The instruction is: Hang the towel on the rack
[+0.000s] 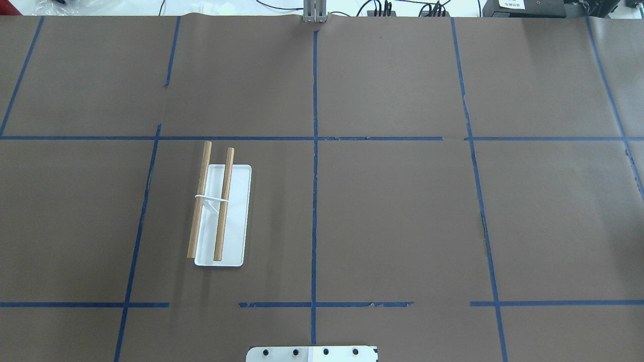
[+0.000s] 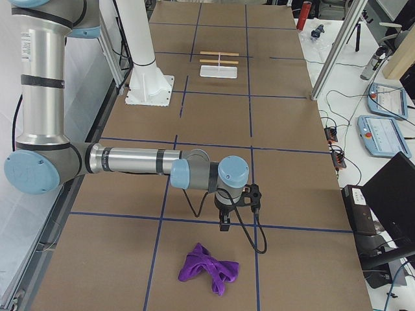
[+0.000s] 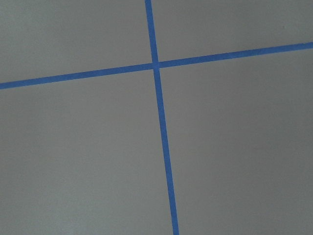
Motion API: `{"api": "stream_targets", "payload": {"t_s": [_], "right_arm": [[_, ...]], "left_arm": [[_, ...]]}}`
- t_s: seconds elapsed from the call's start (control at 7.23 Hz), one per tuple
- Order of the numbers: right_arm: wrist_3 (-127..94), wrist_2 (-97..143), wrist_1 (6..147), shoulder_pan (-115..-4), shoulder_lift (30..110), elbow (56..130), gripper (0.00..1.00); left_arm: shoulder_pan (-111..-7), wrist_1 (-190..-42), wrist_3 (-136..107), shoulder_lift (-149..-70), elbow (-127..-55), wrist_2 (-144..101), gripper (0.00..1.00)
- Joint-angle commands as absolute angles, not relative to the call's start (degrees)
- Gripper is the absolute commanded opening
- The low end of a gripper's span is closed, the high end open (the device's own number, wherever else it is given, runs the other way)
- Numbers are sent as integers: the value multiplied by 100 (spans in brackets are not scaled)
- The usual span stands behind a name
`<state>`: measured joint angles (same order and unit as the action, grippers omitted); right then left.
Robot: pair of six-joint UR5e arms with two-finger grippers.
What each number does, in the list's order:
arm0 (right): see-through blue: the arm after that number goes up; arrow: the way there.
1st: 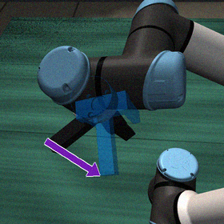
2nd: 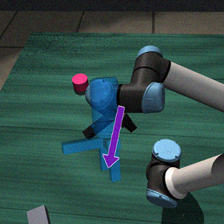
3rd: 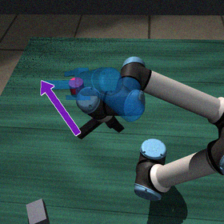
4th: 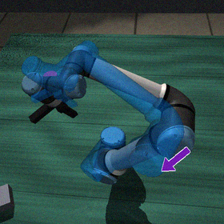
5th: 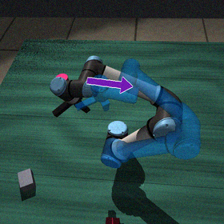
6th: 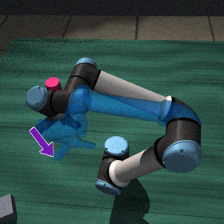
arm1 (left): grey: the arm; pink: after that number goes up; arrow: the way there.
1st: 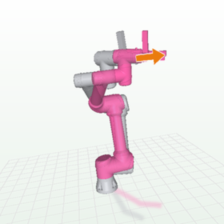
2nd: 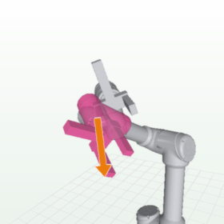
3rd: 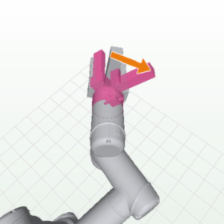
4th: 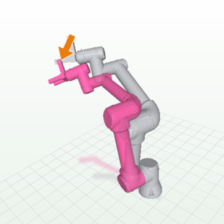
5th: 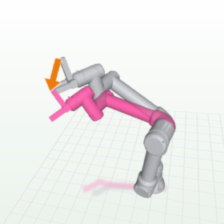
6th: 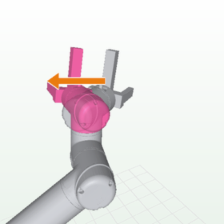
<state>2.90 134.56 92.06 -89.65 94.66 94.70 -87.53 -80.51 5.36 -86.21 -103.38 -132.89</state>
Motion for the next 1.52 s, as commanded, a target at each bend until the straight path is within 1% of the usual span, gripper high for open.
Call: {"api": "stream_targets", "payload": {"t_s": [0.0, 0.28, 0.55, 0.69, 0.83, 0.97, 1.24, 1.38], "right_arm": [[290, 13456, 9202, -8965, 9431, 9501, 100], [290, 13456, 9202, -8965, 9299, 9658, 100], [281, 13500, 9159, -8449, 9316, 9957, 100], [255, 13465, 8775, -8446, 9377, 10010, 100], [464, 13421, 8711, -8438, 9526, 9985, 98], [1118, 12768, 8475, -8420, 9867, 9958, 99], [2175, 12446, 8036, -8429, 10176, 9416, 99], [2362, 12402, 7729, -8429, 10265, 9048, 99]], "left_arm": [[-8737, -8059, 545, -8639, -10336, -13298, 100], [-8641, -8068, 545, -8640, -10441, -13298, 100], [-8552, -8199, 545, -8727, -10809, -13341, 100], [-8552, -8487, 501, -8971, -10732, -13455, 100], [-8543, -8899, 327, -9174, -10549, -13430, 100], [-8543, -9086, 212, -9228, -10538, -13421, 100], [-8543, -9237, 228, -9176, -10503, -13438, 100], [-8543, -9237, 237, -9176, -10503, -13447, 100]]}}
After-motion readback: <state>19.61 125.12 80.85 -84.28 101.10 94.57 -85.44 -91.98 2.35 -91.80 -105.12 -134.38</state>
